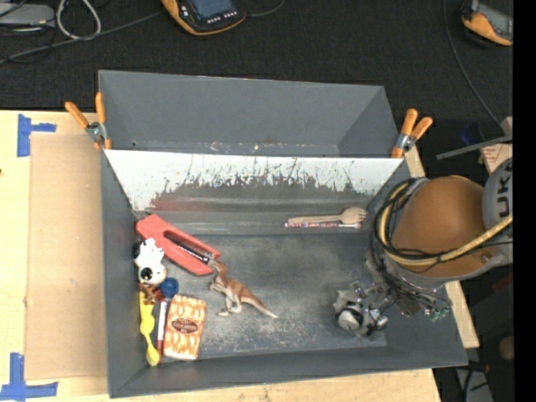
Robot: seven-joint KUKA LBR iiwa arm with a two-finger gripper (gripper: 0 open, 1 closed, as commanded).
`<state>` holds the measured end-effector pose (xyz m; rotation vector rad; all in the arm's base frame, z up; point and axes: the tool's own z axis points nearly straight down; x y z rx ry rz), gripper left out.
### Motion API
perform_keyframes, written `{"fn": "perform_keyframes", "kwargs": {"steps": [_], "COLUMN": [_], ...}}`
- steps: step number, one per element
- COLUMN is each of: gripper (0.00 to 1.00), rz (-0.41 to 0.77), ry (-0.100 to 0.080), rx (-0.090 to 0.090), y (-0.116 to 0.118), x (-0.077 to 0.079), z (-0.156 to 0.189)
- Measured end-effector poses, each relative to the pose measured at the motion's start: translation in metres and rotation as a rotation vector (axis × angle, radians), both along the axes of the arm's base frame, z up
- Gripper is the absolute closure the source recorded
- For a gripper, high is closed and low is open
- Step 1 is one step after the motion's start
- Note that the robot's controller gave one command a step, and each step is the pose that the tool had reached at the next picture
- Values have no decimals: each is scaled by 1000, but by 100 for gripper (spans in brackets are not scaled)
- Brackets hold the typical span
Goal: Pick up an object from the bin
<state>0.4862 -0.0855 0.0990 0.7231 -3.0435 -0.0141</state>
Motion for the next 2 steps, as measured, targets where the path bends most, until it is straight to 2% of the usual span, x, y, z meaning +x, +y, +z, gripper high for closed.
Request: {"fn": "perform_keyframes", "kwargs": {"steps": [1, 2], "gripper": [100, 100], "rz": [-1, -2], "ry": [-11, -10], "rx": [-2, -2], "y": [0, 0], "x": [3, 3], "z": [34, 49]}}
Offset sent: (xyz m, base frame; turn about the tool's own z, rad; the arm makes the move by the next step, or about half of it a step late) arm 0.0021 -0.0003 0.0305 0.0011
